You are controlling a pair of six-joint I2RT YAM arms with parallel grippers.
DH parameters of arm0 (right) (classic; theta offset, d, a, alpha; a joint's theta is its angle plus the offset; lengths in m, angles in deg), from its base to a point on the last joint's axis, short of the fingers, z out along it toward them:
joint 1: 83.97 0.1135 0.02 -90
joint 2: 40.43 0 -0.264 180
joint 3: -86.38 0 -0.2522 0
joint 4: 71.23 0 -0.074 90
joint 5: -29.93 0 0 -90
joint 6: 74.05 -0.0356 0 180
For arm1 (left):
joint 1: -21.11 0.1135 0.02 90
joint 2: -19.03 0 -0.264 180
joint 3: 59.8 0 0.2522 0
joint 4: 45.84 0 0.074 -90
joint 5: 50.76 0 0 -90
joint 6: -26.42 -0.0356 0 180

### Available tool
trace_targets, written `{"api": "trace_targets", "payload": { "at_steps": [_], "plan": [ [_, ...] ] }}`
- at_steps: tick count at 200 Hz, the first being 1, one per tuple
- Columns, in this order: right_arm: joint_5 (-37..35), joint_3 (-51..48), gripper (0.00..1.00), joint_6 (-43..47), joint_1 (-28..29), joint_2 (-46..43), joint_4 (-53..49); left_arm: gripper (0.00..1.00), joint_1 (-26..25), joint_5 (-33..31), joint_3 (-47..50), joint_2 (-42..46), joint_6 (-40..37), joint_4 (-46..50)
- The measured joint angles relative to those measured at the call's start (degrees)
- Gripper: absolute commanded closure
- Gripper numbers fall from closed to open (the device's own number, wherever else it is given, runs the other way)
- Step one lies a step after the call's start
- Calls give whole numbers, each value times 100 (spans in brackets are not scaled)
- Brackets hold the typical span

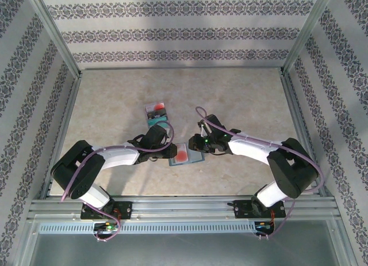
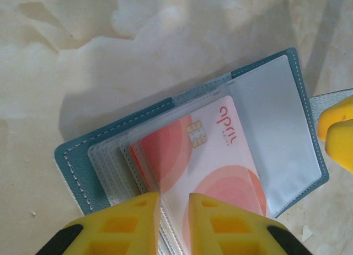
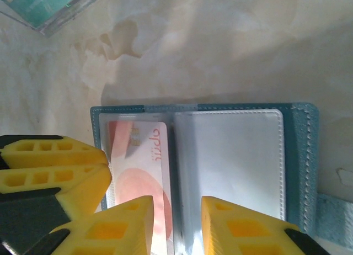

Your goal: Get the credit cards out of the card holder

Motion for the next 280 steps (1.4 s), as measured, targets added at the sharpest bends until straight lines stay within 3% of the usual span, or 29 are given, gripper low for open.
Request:
{"api": "trace_targets", "payload": {
  "at_steps": [88,166,280],
  "plan": [
    [494,-96,76,-293,-4,560,887,80,0,26,-13,-186,2,-240],
    [540,-326,77,-424,-61,614,1080,81,0,26,-17,-208,44,-297],
    [984,-549,89,-719,-201,684,1735,81,0,24,-17,-229,109,-326]
  ]
}}
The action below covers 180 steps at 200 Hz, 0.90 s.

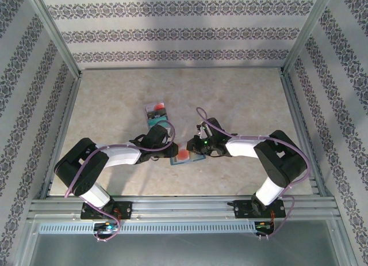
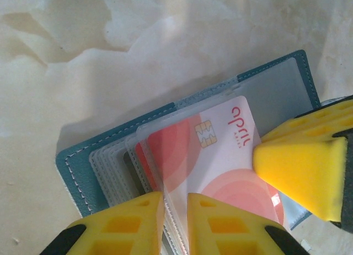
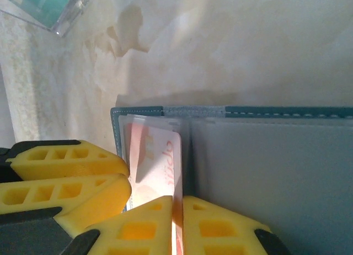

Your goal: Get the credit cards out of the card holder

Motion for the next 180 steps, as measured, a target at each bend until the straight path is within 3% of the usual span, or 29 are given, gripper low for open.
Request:
{"api": "trace_targets", "payload": {
  "at_steps": [40,180],
  "plan": [
    [118,-181,97,-44,-149,-142,157,81,0,2,0,0,0,0],
    [181,-378,95,-190,-341,-264,448,84,2,-166,-304,-212,-251,175]
  ]
}}
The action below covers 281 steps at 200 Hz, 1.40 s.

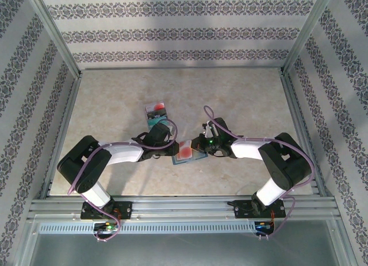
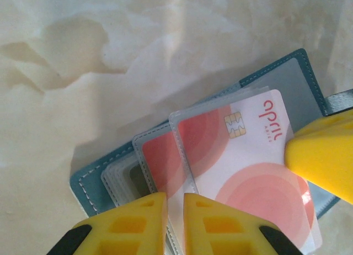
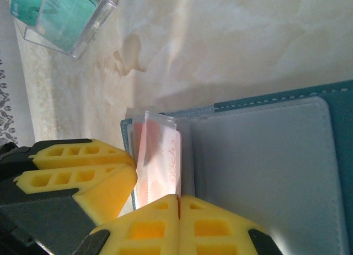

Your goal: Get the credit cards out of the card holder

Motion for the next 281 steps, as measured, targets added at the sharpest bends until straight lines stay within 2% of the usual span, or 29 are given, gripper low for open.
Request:
{"api": "trace_targets", "payload": {
  "at_steps": [31,68,103,142,233,281],
  "plan": [
    [-17,-92,95,-168,0,48,282,83,11,-122,-153,-37,-227,216],
    [-17,-192,95,-321,0,160,577,75,13,-243,-315,-28,-444,431],
    [-17,-225,95,-402,0,186,737,73,9,-168,-317,107,-450,483],
    [-11,-238,94,-422,-39,186,776,74,-105,57,-319,70,-269,369],
    [129,-417,81,-457,-114,118,1117,77,-175,260,-334,-297,-114,-35],
    [258,-420,81,-470,-114,120,1368,78,-175,258,-341,-319,-50,-61]
  ]
}}
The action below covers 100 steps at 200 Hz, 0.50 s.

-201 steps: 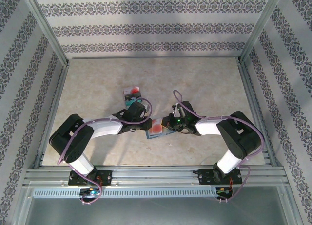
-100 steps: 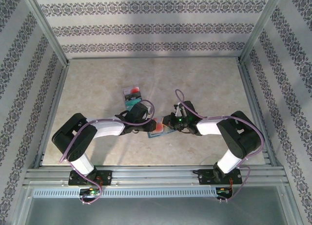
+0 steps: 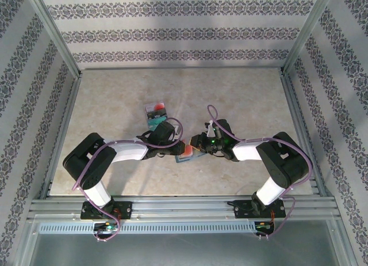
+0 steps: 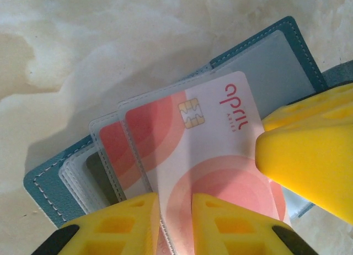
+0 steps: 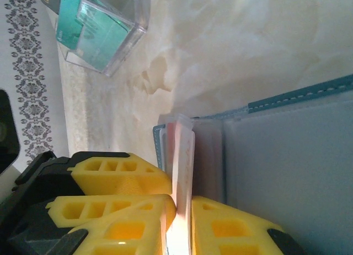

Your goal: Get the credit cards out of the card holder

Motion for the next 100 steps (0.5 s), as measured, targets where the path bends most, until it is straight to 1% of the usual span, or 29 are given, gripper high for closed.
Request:
{"api": "trace_targets", "payload": {
  "at_steps": [22,44,100],
  "plan": [
    [7,-28,84,-46,0,37,125,78,0,-2,-13,-9,11,0],
    [9,-76,90,-120,-2,63,162,80,2,-9,-15,-9,24,7],
    [136,-293,90,-144,-173,-103,271,82,46,-92,-44,-33,20,44]
  ]
}}
